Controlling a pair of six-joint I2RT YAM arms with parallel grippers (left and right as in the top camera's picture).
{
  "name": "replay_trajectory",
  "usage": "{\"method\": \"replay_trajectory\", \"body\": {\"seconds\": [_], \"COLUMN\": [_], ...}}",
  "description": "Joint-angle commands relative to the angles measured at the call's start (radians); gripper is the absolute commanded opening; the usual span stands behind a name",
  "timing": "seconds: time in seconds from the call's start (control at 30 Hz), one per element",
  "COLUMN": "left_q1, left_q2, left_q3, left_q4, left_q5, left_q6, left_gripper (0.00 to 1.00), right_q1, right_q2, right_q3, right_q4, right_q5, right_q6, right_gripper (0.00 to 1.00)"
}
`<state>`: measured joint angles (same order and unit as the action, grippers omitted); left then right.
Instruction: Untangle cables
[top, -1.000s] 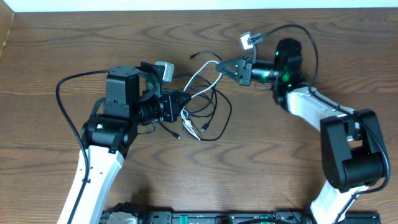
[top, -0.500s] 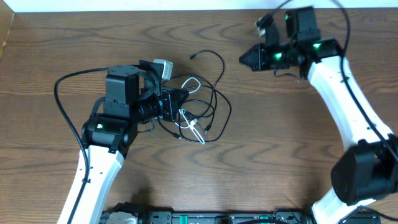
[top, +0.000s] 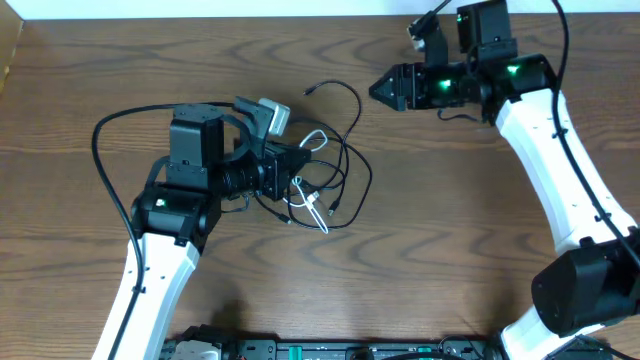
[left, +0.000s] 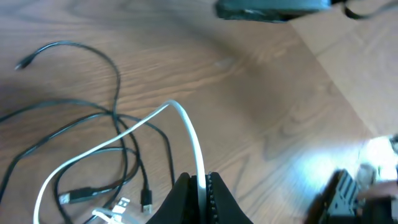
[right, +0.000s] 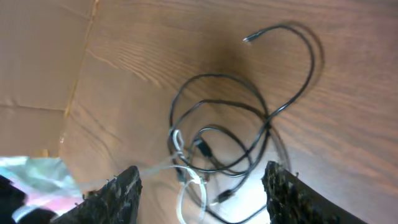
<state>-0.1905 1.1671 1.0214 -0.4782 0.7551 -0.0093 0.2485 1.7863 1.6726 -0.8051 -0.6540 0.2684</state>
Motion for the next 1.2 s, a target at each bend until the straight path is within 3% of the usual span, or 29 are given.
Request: {"method": "replay_trajectory", "body": {"seconds": [0.0,0.1,0.2,0.37,0.7,0.93,1.0,1.17], "left_q1": [0.004,0.004,0.004,0.004,0.006,0.047,0.058,0.072], "left_q2": [0.034,0.072,0.119,0.162,0.171,0.172,0.172,0.172], "left_q3": [0.002,0.002,0.002,0.002,0.003,0.003,0.003,0.003], "left_q4": [0.001,0.005,0.027,0.125,0.243,0.245,0.246,0.250], "left_q5": [0.123,0.137,0.236,0.360,0.389,0.394,0.427,0.502], "left_q6": [0.175,0.250,0.331,0.329,0.243,0.209,0.209,0.209], "left_gripper": [0.08,0.08,0.08,0.08,0.08,0.08,0.08,0.07], "right_q1": [0.032,0.063,0.087,0.095,0.074,0.073,0.073,0.077], "right_q2": [0.000,0.000,0.000,0.001,0.001,0.001,0.001,0.001], "right_q3": [0.008,0.008,0.008,0.006,-0.053,-0.157,-0.172,-0.192], "right_q4": [0.014,0.049,0.076,-0.007,-0.106,-0.104,-0.098,0.014], "right_q5": [0.000,0.001,0.040,0.035,0.039,-0.181,-0.251,-0.348], "right_q6": [0.156,0.250,0.233,-0.025,-0.554,-0.990,-1.068,-1.072], "right_gripper": [0.58,0.55,0.72,0.79,0.74,0.72,0.72,0.72]}}
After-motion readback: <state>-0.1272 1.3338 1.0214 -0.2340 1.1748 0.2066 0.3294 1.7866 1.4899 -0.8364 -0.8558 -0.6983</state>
